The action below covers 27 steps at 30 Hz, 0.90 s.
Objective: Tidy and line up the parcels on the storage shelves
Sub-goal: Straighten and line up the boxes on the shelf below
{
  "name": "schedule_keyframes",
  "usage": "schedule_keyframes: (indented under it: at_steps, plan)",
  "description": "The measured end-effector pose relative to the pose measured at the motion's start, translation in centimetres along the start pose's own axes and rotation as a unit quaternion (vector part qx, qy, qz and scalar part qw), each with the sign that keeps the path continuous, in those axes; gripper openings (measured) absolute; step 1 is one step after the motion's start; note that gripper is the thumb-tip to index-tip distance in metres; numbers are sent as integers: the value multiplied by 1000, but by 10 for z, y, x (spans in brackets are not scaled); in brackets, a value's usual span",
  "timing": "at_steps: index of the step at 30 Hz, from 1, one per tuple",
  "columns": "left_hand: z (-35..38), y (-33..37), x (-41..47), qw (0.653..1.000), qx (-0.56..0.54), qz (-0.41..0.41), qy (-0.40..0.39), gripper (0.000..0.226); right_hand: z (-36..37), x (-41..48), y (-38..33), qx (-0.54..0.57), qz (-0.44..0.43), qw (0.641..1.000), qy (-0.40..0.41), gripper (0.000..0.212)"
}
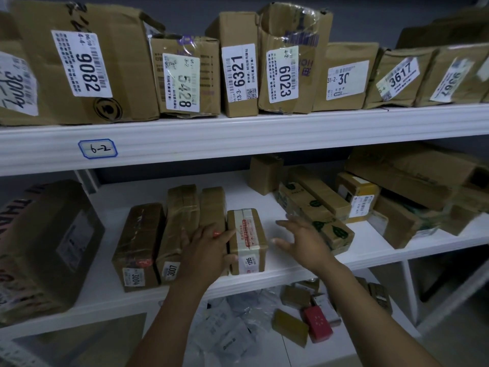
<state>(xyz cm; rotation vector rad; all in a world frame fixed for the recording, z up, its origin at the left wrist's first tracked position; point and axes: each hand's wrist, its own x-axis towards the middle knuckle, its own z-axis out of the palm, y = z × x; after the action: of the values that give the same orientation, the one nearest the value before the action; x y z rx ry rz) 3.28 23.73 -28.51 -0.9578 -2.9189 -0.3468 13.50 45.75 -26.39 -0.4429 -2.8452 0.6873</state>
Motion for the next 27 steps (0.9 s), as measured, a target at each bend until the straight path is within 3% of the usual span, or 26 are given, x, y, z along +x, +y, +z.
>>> schedule_keyframes:
  at_steps: [3,5,7,13,15,16,17,20,27]
  plan:
    - [4,1,4,1000,-12,-4,7,70,-10,-2,37,-147,90,981,87,50]
    - [5,4,6,1000,-18,-11,2,71,-13,-5,54,-162,159,970,89,48]
    - [6,6,6,1000,-21,-18,0,70,-11,-6,65,-148,196,967,72,49]
    - [2,9,7,999,-16,-26,-13,73,-6,-6,65,-111,177,975,80,44]
    - [-2,11,6,999,-25,-28,-16,72,-9,-9,57,-50,179,980,66,43]
    - [-5,13,5,999,-30,-26,-12,71,-11,-11,53,33,183,980,65,42]
    - [-8,16,5,999,-36,-19,-1,69,-16,-14,48,156,193,966,69,42]
    - [-18,31,3,996,-76,19,43,67,-25,-21,35,449,229,861,75,36]
    - [-35,87,11,961,-265,57,42,63,-35,-33,21,636,237,733,52,22]
